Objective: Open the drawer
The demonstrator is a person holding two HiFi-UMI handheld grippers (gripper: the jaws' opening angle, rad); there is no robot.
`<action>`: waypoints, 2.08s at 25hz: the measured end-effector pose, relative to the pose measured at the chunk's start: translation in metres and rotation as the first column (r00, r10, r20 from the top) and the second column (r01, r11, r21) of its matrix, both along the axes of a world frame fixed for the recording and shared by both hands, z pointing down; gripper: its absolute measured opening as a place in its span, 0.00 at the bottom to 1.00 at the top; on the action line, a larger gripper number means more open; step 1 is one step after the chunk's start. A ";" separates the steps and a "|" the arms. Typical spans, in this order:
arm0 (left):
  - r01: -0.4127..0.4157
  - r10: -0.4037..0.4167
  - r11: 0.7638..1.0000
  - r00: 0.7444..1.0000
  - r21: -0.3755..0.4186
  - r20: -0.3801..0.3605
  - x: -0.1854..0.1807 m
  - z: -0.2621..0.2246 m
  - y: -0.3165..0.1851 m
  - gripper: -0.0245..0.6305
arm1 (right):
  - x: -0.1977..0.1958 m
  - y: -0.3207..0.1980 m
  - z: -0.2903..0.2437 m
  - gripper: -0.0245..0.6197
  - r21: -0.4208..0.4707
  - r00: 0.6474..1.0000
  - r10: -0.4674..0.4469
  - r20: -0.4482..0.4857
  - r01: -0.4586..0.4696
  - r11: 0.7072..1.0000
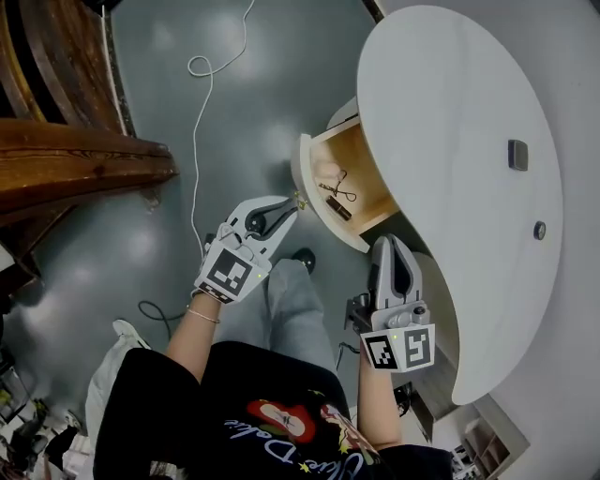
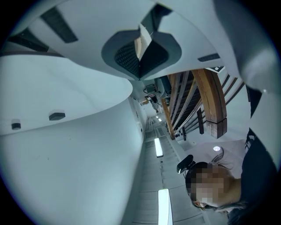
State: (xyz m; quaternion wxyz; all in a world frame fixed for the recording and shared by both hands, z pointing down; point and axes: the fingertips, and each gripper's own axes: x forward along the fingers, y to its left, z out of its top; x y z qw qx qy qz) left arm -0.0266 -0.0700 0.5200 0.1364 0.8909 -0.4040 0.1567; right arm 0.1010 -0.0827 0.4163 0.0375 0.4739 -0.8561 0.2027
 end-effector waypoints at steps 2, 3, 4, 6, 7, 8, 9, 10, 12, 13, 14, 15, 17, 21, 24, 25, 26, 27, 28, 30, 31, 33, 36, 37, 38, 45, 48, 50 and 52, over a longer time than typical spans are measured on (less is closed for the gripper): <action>-0.007 0.007 1.000 1.000 0.019 0.011 -0.002 -0.017 -0.001 0.10 | 0.002 0.002 -0.006 0.04 0.004 1.000 0.004 0.002 -0.004 1.000; -0.013 0.013 1.000 1.000 0.026 0.016 -0.004 -0.025 -0.001 0.09 | 0.001 0.003 -0.009 0.04 0.006 1.000 0.005 0.004 -0.005 1.000; -0.020 0.019 0.999 1.000 0.033 0.020 -0.005 -0.034 0.000 0.08 | 0.001 0.005 -0.012 0.04 0.009 1.000 0.006 0.008 -0.006 1.000; -0.028 0.027 0.998 1.000 0.050 0.014 -0.003 -0.051 -0.002 0.06 | 0.001 0.006 -0.020 0.04 0.019 1.000 -0.001 0.007 0.001 1.000; -0.031 0.031 0.998 0.999 0.058 0.006 0.002 -0.060 -0.001 0.06 | 0.004 0.006 -0.026 0.04 0.025 1.000 -0.009 0.002 0.009 1.000; -0.039 0.039 0.997 0.999 0.067 0.000 0.010 -0.069 0.000 0.06 | 0.007 0.006 -0.031 0.04 0.029 1.000 -0.016 -0.004 0.016 0.999; -0.051 0.051 0.996 0.999 0.077 0.000 0.016 -0.077 0.003 0.05 | 0.009 0.008 -0.036 0.04 0.031 1.000 -0.021 -0.006 0.021 0.999; -0.066 0.065 0.994 0.998 0.087 0.006 0.021 -0.085 0.006 0.05 | 0.010 0.010 -0.040 0.04 0.034 1.000 -0.024 -0.005 0.024 0.999; -0.096 0.094 0.990 0.995 0.107 0.021 0.026 -0.099 0.010 0.05 | 0.009 0.012 -0.047 0.04 0.042 1.000 -0.025 0.007 0.025 0.999; -0.106 0.104 0.988 0.994 0.113 0.023 0.028 -0.107 0.012 0.05 | 0.008 0.013 -0.051 0.04 0.046 1.000 -0.028 0.013 0.027 0.999; -0.112 0.110 0.987 0.994 0.118 0.021 0.030 -0.114 0.013 0.05 | 0.008 0.013 -0.056 0.04 0.051 0.999 -0.031 0.019 0.030 0.998; -0.115 0.113 0.986 0.993 0.122 0.018 0.031 -0.121 0.014 0.05 | 0.008 0.013 -0.061 0.04 0.057 0.999 -0.035 0.023 0.034 0.998; -0.116 0.115 0.984 0.993 0.134 0.015 0.033 -0.136 0.014 0.05 | 0.008 0.012 -0.073 0.04 0.072 0.999 -0.043 0.028 0.041 0.997; -0.109 0.109 0.981 0.994 0.159 0.008 0.033 -0.163 0.015 0.05 | 0.008 0.014 -0.092 0.04 0.094 0.998 -0.056 0.033 0.052 0.994; -0.098 0.098 0.976 0.995 0.193 0.005 0.032 -0.183 0.014 0.05 | 0.007 0.017 -0.104 0.04 0.098 0.997 -0.061 0.052 0.056 0.994; -0.095 0.096 0.975 0.995 0.203 0.006 0.031 -0.188 0.013 0.05 | 0.006 0.017 -0.108 0.04 0.101 0.996 -0.062 0.057 0.056 0.993; -0.093 0.094 0.973 0.996 0.212 0.008 0.030 -0.194 0.012 0.05 | 0.005 0.018 -0.111 0.04 0.105 0.996 -0.064 0.058 0.057 0.993; -0.092 0.092 0.971 0.996 0.221 0.011 0.029 -0.198 0.012 0.05 | 0.004 0.018 -0.114 0.04 0.110 0.996 -0.066 0.056 0.060 0.992; -0.090 0.090 0.969 0.996 0.231 0.012 0.028 -0.203 0.012 0.05 | 0.002 0.018 -0.118 0.04 0.115 0.996 -0.070 0.054 0.063 0.991; -0.087 0.087 0.964 0.996 0.251 0.011 0.027 -0.211 0.012 0.05 | 0.001 0.018 -0.125 0.04 0.126 0.996 -0.076 0.049 0.069 0.990; -0.086 0.087 0.963 0.996 0.257 0.008 0.027 -0.214 0.011 0.05 | 0.000 0.017 -0.129 0.04 0.133 0.996 -0.079 0.046 0.072 0.989; -0.087 0.088 0.962 0.996 0.258 0.007 0.026 -0.220 0.011 0.05 | -0.001 0.016 -0.137 0.04 0.148 0.996 -0.079 0.041 0.072 0.986; -0.100 0.101 0.954 0.995 0.284 0.011 0.027 -0.231 0.010 0.05 | -0.002 0.016 -0.145 0.04 0.166 0.997 -0.075 0.034 0.068 0.984; -0.102 0.104 0.950 0.994 0.294 0.008 0.027 -0.235 0.010 0.05 | -0.002 0.016 -0.148 0.04 0.171 0.997 -0.075 0.032 0.068 0.983; -0.103 0.107 0.947 0.994 0.303 0.004 0.027 -0.238 0.010 0.05 | -0.003 0.016 -0.150 0.04 0.175 0.997 -0.075 0.029 0.069 0.982; -0.128 0.132 0.933 0.991 0.336 0.010 0.034 -0.254 0.004 0.05 | -0.001 0.014 -0.162 0.04 0.205 0.998 -0.060 0.033 0.052 0.977; -0.135 0.140 0.931 0.990 0.339 0.009 0.039 -0.258 0.002 0.05 | 0.003 0.014 -0.164 0.04 0.207 0.998 -0.050 0.031 0.042 0.977; -0.138 0.144 0.929 0.990 0.342 0.008 0.041 -0.260 0.001 0.05 | 0.005 0.014 -0.164 0.04 0.208 0.998 -0.046 0.029 0.039 0.977; -0.140 0.147 0.931 0.989 0.338 0.005 0.042 -0.260 0.002 0.05 | 0.007 0.015 -0.164 0.04 0.209 0.999 -0.044 0.029 0.037 0.977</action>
